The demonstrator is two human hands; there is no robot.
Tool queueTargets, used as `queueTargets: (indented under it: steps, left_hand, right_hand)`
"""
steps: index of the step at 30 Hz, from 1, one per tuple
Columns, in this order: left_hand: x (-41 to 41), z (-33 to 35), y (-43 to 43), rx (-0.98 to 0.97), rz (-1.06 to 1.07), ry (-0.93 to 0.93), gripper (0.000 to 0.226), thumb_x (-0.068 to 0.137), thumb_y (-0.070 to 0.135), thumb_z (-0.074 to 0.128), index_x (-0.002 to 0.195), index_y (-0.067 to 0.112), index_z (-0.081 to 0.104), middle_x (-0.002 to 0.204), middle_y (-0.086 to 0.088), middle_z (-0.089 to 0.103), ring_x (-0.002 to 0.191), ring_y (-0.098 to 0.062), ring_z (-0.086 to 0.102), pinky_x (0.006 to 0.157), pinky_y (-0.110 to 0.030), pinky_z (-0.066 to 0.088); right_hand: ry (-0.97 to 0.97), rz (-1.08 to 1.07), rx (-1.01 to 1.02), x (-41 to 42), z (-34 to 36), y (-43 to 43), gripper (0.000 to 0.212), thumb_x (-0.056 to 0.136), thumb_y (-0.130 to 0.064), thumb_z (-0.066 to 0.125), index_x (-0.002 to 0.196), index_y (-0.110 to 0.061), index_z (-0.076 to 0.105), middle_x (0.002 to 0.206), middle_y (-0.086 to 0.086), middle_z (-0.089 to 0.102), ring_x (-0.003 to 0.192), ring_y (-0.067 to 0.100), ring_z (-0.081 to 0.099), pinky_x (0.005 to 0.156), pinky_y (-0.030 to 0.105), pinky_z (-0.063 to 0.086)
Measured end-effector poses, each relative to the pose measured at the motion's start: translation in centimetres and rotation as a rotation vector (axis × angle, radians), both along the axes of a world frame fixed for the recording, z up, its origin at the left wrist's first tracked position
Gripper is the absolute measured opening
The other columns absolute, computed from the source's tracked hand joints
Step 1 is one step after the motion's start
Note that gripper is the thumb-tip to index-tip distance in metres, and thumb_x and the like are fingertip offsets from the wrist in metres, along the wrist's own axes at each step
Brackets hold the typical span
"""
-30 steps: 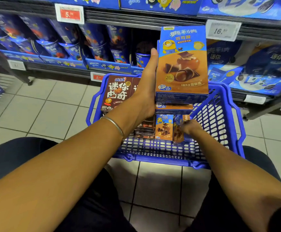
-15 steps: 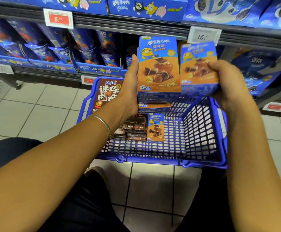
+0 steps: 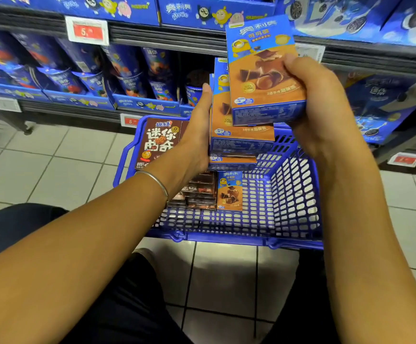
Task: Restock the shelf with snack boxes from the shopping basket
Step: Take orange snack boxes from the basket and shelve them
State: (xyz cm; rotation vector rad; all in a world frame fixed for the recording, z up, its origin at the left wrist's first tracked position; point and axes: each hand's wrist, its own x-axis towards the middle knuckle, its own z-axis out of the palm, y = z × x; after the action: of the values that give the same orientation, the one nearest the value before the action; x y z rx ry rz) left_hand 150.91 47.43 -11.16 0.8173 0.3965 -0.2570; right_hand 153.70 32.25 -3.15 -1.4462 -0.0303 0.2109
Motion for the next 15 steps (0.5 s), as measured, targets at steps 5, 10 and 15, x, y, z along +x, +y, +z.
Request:
queueTargets:
  steps: [5, 10, 15]
  left_hand:
    - [-0.7, 0.4, -0.3, 0.006, -0.026, 0.030, 0.077, 0.107, 0.068, 0.032, 0.088, 0.017, 0.087, 0.095, -0.012, 0.082, 0.084, -0.034, 0.080, 0.067, -0.049, 0.065]
    - [-1.1, 0.9, -0.5, 0.009, -0.036, 0.029, 0.083, 0.108, 0.065, 0.030, 0.067, 0.019, 0.085, 0.078, -0.007, 0.081, 0.066, -0.029, 0.079, 0.051, -0.041, 0.062]
    - [-1.3, 1.4, 0.0, 0.013, -0.014, 0.046, 0.080, 0.106, 0.068, 0.032, 0.073, 0.018, 0.085, 0.081, -0.009, 0.081, 0.068, -0.030, 0.079, 0.051, -0.043, 0.062]
  right_hand:
    - [0.002, 0.033, -0.141, -0.5, -1.3, 0.5, 0.047, 0.080, -0.045, 0.067, 0.114, -0.014, 0.065, 0.106, 0.007, 0.076, 0.095, 0.022, 0.073, 0.093, 0.048, 0.056]
    - [-0.017, 0.081, -0.110, -0.5, -1.7, 0.1, 0.041, 0.084, -0.045, 0.065, 0.111, -0.014, 0.063, 0.084, -0.004, 0.074, 0.078, 0.010, 0.070, 0.080, 0.039, 0.054]
    - [0.111, 0.015, 0.004, 1.4, -3.8, -1.3, 0.062, 0.087, -0.068, 0.054, 0.120, -0.018, 0.067, 0.111, 0.000, 0.072, 0.091, 0.013, 0.066, 0.071, 0.034, 0.050]
